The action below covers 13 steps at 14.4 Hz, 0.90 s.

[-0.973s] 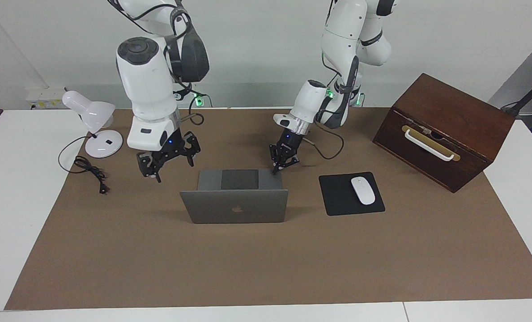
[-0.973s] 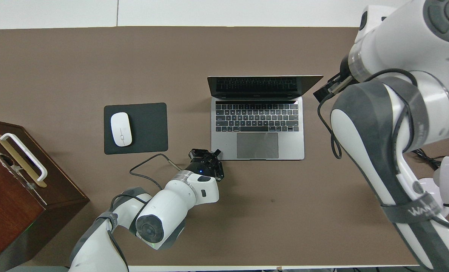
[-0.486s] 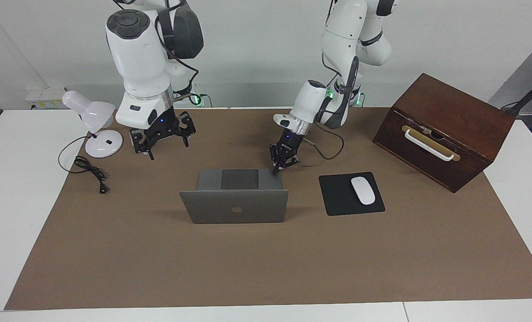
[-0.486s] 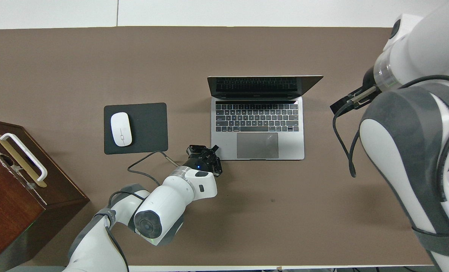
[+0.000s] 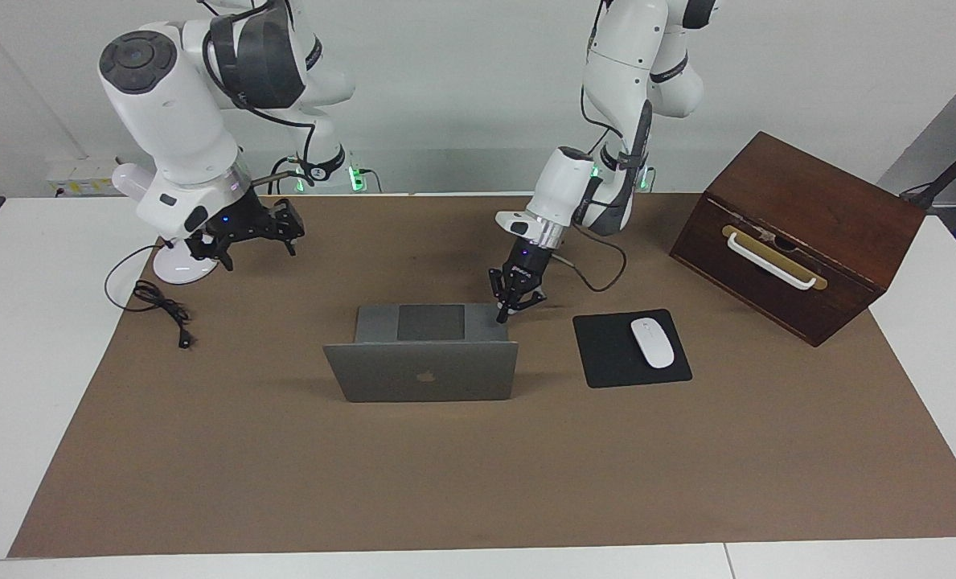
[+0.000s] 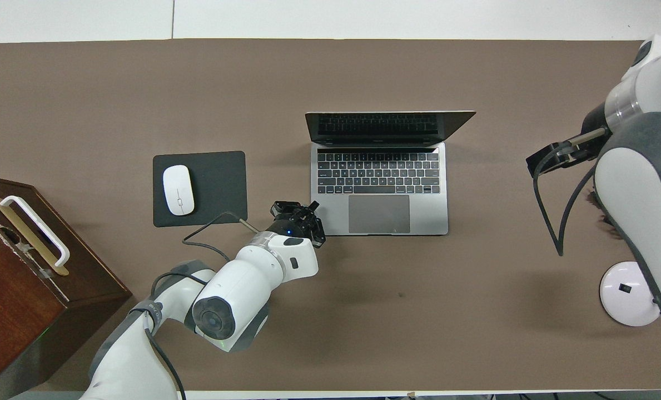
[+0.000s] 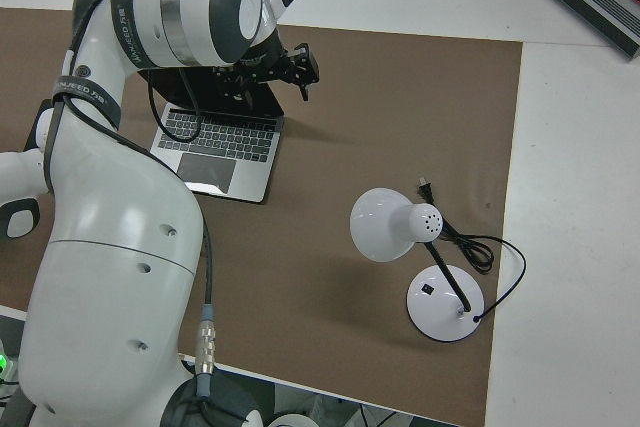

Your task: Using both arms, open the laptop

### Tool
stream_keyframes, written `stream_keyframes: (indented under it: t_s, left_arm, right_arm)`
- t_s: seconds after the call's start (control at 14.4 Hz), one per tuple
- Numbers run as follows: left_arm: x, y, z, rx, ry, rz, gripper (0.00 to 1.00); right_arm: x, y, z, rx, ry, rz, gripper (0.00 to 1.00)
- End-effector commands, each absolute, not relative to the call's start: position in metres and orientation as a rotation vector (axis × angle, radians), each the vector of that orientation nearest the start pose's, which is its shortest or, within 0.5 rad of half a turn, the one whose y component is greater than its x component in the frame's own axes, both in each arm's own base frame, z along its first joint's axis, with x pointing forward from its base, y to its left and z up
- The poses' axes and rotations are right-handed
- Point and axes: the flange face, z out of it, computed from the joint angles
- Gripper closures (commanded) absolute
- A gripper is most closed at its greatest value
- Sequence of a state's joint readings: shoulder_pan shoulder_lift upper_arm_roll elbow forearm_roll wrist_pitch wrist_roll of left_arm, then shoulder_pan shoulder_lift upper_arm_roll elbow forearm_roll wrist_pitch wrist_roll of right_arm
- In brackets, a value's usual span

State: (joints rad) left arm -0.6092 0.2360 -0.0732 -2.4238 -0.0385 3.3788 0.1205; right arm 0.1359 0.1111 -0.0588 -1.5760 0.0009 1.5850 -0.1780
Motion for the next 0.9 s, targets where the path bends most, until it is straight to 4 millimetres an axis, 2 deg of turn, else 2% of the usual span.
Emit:
stream_keyframes:
  t_s: [0.0, 0.14, 0.28, 0.56, 0.83]
  left_arm:
    - [0.424, -0.331, 0.335, -2.963, 1.136, -1.043, 1.0]
    - [0.424, -0.324, 0.357, -2.985, 1.106, -0.964, 1.0]
    - [0.427, -0.319, 0.382, -2.999, 1.087, -0.87, 1.0]
    - [0.435, -0.317, 0.428, -3.034, 1.037, -0.697, 1.0]
    - [0.45, -0.276, 0.483, -3.056, 0.917, -0.547, 1.0]
  right_arm:
    - [0.571, 0.037, 0.56, -3.088, -0.337, 0.155, 0.0]
    - [0.572, 0.035, 0.562, -3.089, -0.33, 0.15, 0.0]
    - [0.572, 0.025, 0.562, -3.091, -0.299, 0.15, 0.0]
    - [0.573, 0.017, 0.562, -3.094, -0.28, 0.145, 0.0]
    - [0.572, 0.004, 0.57, -3.098, -0.231, 0.14, 0.0]
